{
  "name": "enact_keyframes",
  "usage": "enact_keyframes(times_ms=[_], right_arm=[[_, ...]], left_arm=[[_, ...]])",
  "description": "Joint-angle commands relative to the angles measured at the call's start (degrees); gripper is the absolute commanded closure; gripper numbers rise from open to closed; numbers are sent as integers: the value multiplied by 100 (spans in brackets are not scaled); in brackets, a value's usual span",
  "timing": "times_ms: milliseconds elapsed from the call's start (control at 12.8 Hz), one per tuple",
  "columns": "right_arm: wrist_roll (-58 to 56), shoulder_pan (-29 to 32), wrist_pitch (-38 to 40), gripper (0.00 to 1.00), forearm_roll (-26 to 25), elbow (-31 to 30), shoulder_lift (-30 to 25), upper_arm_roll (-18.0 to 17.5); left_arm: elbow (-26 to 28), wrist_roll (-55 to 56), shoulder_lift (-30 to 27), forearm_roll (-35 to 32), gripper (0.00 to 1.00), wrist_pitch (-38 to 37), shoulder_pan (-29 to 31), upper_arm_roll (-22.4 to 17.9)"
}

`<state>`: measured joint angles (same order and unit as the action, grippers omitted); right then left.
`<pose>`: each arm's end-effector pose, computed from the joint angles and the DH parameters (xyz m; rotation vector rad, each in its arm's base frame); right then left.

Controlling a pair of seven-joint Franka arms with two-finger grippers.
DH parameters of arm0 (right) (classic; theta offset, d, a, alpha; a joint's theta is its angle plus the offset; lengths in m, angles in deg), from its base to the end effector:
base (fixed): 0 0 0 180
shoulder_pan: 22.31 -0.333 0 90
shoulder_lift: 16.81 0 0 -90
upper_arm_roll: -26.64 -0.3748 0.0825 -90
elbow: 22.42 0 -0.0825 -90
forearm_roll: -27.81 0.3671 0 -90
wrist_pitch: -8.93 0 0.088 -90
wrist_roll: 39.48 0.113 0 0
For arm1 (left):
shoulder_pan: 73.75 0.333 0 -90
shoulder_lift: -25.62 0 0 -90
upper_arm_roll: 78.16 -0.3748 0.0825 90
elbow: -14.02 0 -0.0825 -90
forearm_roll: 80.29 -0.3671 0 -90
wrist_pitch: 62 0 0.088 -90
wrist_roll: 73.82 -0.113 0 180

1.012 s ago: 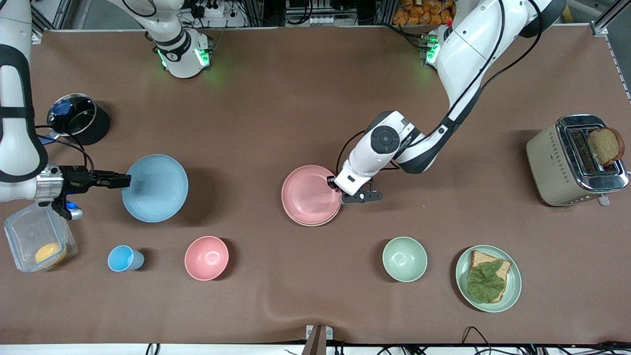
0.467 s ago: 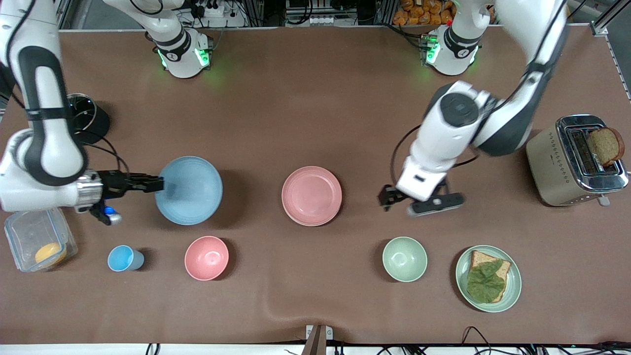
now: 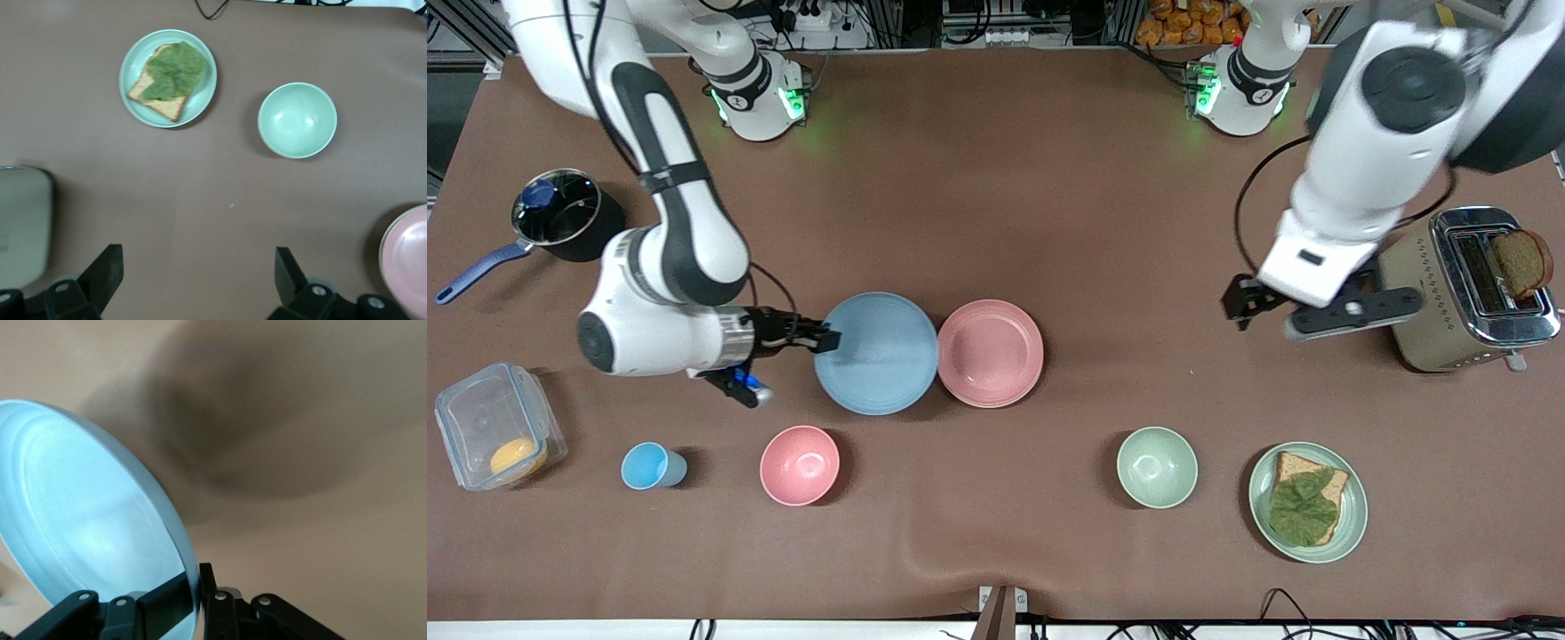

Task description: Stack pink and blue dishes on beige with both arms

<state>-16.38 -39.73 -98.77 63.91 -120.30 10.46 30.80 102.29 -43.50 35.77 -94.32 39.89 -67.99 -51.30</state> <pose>0.6215 0.2018 0.3621 -2.5936 0.6049 0.6050 0.5886 -0.1744 0.6194 -3.0163 -0.1955 -0.2156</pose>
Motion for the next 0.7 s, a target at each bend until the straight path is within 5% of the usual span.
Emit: enact_keyframes(times_ms=[0,156,234,389,623], right_arm=[[81,-190,-180,100,563,-65,24,67],[255,-567,-460,100,933,-74,77,67],[552,-734,-740,100,925,-56,112,67],[784,-1069,-1224,100,934,-39,208,67],[827,-1455,-1822,100,925,-65,454,76]], left_arm=[[-362,-386,-161,408,0,-720,468,117],[-539,-562,-259,620,0,-968,724,206],[-635,-754,-250,604,0,-1195,411,-116],[-724,-1649,-259,630,0,-1504,-677,-1546],[-724,-1767,-268,1128,0,-1672,-1164,-2366]])
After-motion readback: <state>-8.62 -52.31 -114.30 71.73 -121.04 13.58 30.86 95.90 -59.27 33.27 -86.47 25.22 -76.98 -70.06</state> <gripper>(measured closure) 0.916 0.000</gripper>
